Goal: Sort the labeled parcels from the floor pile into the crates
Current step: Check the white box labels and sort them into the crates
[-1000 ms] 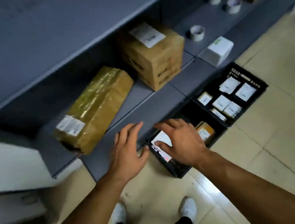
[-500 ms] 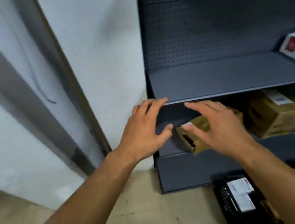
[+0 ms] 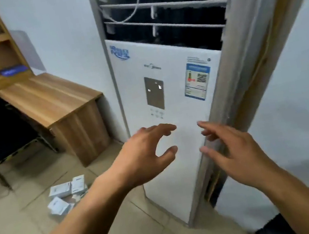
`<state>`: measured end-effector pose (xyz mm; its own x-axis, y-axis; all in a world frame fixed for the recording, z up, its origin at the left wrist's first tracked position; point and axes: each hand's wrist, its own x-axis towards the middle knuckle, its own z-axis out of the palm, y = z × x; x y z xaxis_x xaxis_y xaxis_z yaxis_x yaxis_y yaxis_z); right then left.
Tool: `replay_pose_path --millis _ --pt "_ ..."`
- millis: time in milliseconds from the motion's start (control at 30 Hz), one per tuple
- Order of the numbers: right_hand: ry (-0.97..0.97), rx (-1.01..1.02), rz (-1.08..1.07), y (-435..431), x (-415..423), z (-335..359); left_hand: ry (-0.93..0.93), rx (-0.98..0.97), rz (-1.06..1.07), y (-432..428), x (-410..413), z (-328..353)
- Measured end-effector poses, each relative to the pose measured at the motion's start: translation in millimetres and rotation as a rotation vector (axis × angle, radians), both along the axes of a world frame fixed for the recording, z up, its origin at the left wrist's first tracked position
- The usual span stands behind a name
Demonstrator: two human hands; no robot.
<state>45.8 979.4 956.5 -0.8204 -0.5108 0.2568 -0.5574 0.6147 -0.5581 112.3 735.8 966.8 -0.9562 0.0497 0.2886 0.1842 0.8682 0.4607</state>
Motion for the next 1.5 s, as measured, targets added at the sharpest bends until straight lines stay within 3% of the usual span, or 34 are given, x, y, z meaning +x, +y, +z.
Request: replay_pose_path --millis 400,700,1133,1500 --pt "0.002 0.007 0.598 -244.1 -79.6 -46.4 -0.128 0.091 0.577 -165.6 57.0 -41.0" --pt "0.024 0.118 0.901 -395.4 -76.0 -75.4 -0.153 0.171 0.897 -258.3 117.7 -74.5" --pt "0.037 0.247 0.94 -644.4 -24.7 -113.6 -0.118 0.342 1.05 -503.2 173.9 -147.4" --pt "0.051 0.29 0.836 -790.7 -61.8 -134.3 -0.138 0.38 1.031 -661.1 126.3 -175.0"
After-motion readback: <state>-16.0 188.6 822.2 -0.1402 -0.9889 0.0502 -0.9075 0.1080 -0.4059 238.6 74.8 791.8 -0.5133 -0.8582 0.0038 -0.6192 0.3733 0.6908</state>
